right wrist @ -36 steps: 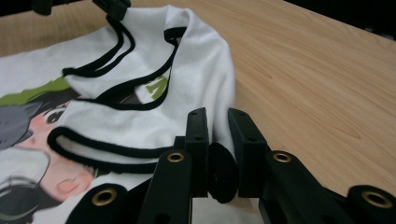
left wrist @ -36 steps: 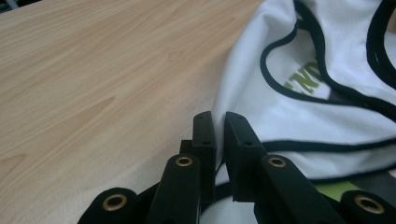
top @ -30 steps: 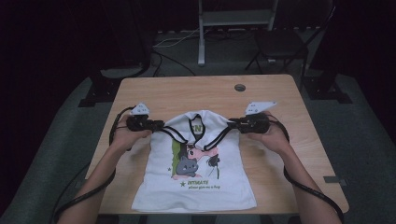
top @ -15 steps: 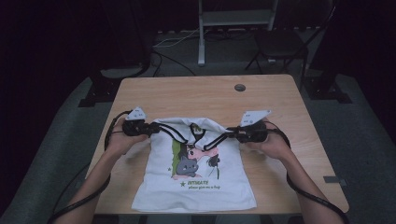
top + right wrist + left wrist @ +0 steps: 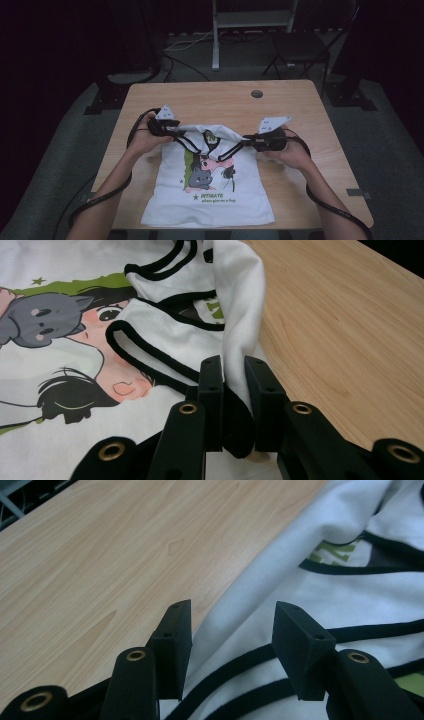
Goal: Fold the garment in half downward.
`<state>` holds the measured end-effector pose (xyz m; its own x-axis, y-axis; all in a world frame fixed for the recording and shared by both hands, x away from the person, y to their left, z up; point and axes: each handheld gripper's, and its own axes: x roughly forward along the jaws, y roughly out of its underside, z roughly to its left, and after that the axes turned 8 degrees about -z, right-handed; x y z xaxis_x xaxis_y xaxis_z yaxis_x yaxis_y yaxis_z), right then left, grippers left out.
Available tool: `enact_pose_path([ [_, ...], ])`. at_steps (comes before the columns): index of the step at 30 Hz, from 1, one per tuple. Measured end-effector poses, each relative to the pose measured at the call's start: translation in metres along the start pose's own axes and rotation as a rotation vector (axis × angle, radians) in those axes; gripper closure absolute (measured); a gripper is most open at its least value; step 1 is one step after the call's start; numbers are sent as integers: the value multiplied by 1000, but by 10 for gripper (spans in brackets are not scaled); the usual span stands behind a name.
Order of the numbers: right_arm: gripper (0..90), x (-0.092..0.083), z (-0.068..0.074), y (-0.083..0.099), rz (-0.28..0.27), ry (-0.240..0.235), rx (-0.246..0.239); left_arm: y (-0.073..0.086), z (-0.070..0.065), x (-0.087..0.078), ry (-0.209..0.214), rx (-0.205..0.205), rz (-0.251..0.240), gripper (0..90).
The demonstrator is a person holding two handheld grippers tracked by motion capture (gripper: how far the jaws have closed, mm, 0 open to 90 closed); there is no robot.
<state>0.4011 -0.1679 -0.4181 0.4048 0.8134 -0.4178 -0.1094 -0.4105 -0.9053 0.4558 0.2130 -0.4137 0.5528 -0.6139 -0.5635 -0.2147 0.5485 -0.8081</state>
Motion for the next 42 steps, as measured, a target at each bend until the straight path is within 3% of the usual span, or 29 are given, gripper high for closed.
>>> enact_pose_path([
  [4,788,0,-2,0,0,7,1,-3,1,5,-9,-9,-7,493],
  [11,792,6,-26,-12,15,107,7,-6,10,16,-15,-64,2,472],
  [18,791,22,-37,-14,-3,82,47,-2,29,28,39,-210,-2,443],
  [20,774,25,-42,-11,13,104,59,0,32,30,49,-240,-7,423],
  [24,717,32,-53,-2,54,161,90,1,31,30,48,-237,-11,424],
  [30,554,37,-61,-6,42,218,132,2,30,32,67,-238,1,433],
  [37,520,49,-74,-3,106,204,194,7,33,33,96,-259,32,477],
  [42,535,49,-74,2,124,187,198,9,39,31,114,-298,21,530],
])
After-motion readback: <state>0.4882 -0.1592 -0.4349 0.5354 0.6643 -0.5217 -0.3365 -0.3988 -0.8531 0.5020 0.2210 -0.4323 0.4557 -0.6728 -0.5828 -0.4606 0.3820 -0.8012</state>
